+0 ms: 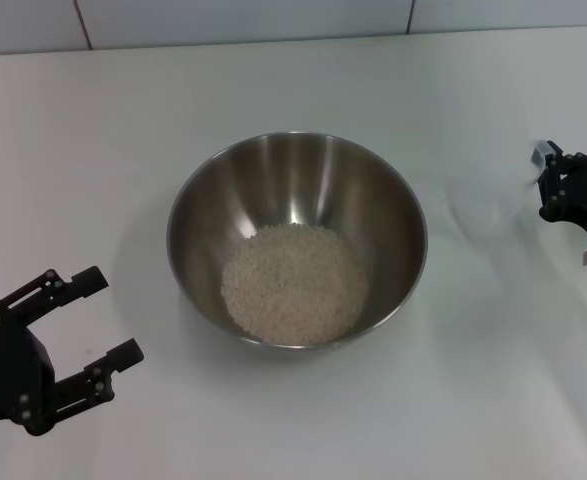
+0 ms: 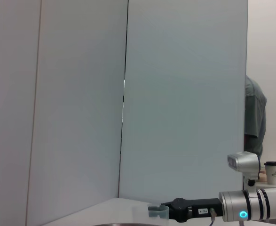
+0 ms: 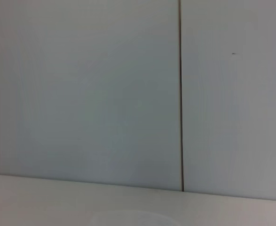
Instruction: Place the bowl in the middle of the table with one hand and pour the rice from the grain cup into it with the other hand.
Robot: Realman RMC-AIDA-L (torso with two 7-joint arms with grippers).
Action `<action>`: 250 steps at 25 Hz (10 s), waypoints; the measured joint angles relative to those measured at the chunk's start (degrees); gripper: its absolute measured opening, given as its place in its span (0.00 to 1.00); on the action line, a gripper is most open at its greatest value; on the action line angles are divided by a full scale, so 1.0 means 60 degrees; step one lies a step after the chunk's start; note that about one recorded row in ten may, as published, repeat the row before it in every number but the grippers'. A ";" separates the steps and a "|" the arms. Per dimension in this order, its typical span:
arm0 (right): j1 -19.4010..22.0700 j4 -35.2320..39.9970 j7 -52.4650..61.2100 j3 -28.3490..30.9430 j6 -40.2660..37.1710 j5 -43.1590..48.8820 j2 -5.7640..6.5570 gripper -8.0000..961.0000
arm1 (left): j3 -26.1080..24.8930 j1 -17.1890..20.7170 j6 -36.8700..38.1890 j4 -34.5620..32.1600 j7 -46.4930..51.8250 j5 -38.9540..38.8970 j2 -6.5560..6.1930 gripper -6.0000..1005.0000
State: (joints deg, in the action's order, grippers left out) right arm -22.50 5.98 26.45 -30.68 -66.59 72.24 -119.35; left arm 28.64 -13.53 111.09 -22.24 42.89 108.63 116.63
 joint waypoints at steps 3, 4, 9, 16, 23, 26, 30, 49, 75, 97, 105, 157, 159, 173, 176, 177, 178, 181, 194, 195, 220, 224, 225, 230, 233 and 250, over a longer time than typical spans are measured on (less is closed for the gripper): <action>0.0028 -0.0009 0.0000 0.0000 -0.0024 0.0000 0.0001 0.03 | 0.0000 0.0000 0.0000 0.0000 0.0000 0.0000 0.0001 0.77; 0.0037 -0.0012 0.0000 0.0000 -0.0035 0.0001 0.0000 0.03 | 0.0003 0.0000 0.0000 0.0000 0.0000 0.0001 0.0001 0.77; 0.0047 -0.0016 0.0000 0.0001 -0.0060 0.0343 0.0007 0.04 | -0.0011 0.0000 0.0054 0.0000 0.0000 0.0001 0.0001 0.77; 0.0004 -0.0016 0.0001 0.0001 0.0022 0.0399 0.0015 0.17 | -0.0034 0.0000 0.0073 0.0000 0.0000 0.0001 0.0001 0.77; 0.0063 -0.0015 0.0001 0.0053 0.0030 0.0405 0.0015 0.27 | -0.0030 0.0000 0.0073 0.0000 0.0000 -0.0005 0.0001 0.77; 0.0089 -0.0015 0.0001 0.0056 0.0033 0.0408 0.0015 0.30 | -0.0031 0.0000 0.0084 0.0000 0.0000 -0.0010 0.0001 0.77; 0.0182 -0.0015 0.0001 0.0022 -0.0017 0.0411 0.0015 0.32 | -0.0029 0.0006 0.0103 -0.0001 0.0000 -0.0016 0.0001 0.77; 0.0866 0.0097 0.0000 0.0042 -0.0775 0.0426 0.0036 0.53 | -0.0027 0.0002 0.0189 0.0000 0.0000 -0.0060 -0.0029 0.77; 0.1726 0.0889 0.1589 0.0526 -0.3773 0.0392 0.0097 0.75 | -0.0027 0.0049 0.0113 0.0000 -0.0012 0.0001 -0.0029 0.77; 0.0554 0.2233 0.2971 0.0499 -0.5929 0.5714 0.0607 0.75 | 0.0069 -0.0278 -0.0177 -0.0118 0.0071 0.0018 -0.0092 0.77; 0.0297 0.2681 0.3536 0.0486 -0.6459 0.6753 0.0669 0.75 | 0.0191 -0.0395 -0.0192 -0.0128 0.0126 0.0028 -0.0144 0.77; -0.0216 0.6073 0.5643 0.0379 -0.6495 0.8264 0.0439 0.75 | 0.0603 -0.1090 -0.0399 -0.2783 0.2877 0.1238 -0.0068 0.77; -0.0234 0.6149 0.5693 0.0378 -0.6494 0.8301 0.0439 0.75 | 0.0602 -0.1092 -0.0400 -0.2819 0.2891 0.1262 -0.0069 0.77; -0.0279 0.6182 0.5699 0.0366 -0.6380 0.8434 0.0439 0.75 | 0.0602 -0.1093 -0.0353 -0.3034 0.3152 0.1289 -0.0135 0.77; -0.0279 0.6181 0.5699 0.0366 -0.6378 0.8434 0.0439 0.75 | 0.0602 -0.1099 -0.0325 -0.3201 0.3311 0.1358 -0.0137 0.77; -0.0278 0.6182 0.5699 0.0366 -0.6377 0.8435 0.0439 0.75 | 0.0602 -0.1105 -0.0318 -0.3302 0.3392 0.1386 -0.0127 0.77; -0.0278 0.6182 0.5699 0.0366 -0.6377 0.8435 0.0436 0.75 | 0.0602 -0.1108 -0.0314 -0.3367 0.3435 0.1401 -0.0118 0.77; -0.0279 0.6182 0.5699 0.0366 -0.6377 0.8435 0.0429 0.75 | 0.0603 -0.1120 -0.0300 -0.3468 0.3481 0.1440 -0.0095 0.77; -0.0290 0.6181 0.5699 0.0366 -0.6377 0.8433 0.0407 0.75 | 0.0602 -0.1147 -0.0294 -0.3487 0.3487 0.1481 -0.0099 0.77; -0.0290 0.6181 0.5699 0.0366 -0.6377 0.8433 0.0407 0.75 | 0.0602 -0.1147 -0.0294 -0.3487 0.3487 0.1481 -0.0099 0.77; -0.0293 0.6283 0.5700 0.0311 -0.6378 0.8422 0.0308 0.75 | 0.0602 -0.1165 -0.0280 -0.3486 0.3487 0.1486 -0.0117 0.77; -0.0292 0.6284 0.5737 0.0267 -0.6378 0.8422 0.0307 0.75 | 0.0602 -0.1185 -0.0280 -0.3486 0.3487 0.1492 -0.0117 0.77; -0.0292 0.6284 0.5737 0.0267 -0.6378 0.8422 0.0307 0.75 | 0.0602 -0.1185 -0.0280 -0.3486 0.3487 0.1492 -0.0117 0.77; -0.0302 0.6284 0.5776 0.0259 -0.6379 0.8422 0.0307 0.75 | 0.0602 -0.1187 -0.0280 -0.3486 0.3486 0.1495 -0.0104 0.77; -0.0305 0.6284 0.5780 0.0248 -0.6378 0.8422 0.0307 0.75 | 0.0602 -0.1188 -0.0280 -0.3486 0.3489 0.1495 -0.0102 0.77; -0.0308 0.6284 0.5787 0.0220 -0.6379 0.8423 0.0307 0.75 | 0.0602 -0.1187 -0.0182 -0.3486 0.3515 0.1494 -0.0102 0.77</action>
State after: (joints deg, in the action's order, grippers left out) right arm -24.35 43.68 61.17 -29.35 -104.86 122.78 -117.51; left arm 32.26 -20.65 110.00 -43.15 63.98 117.59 116.02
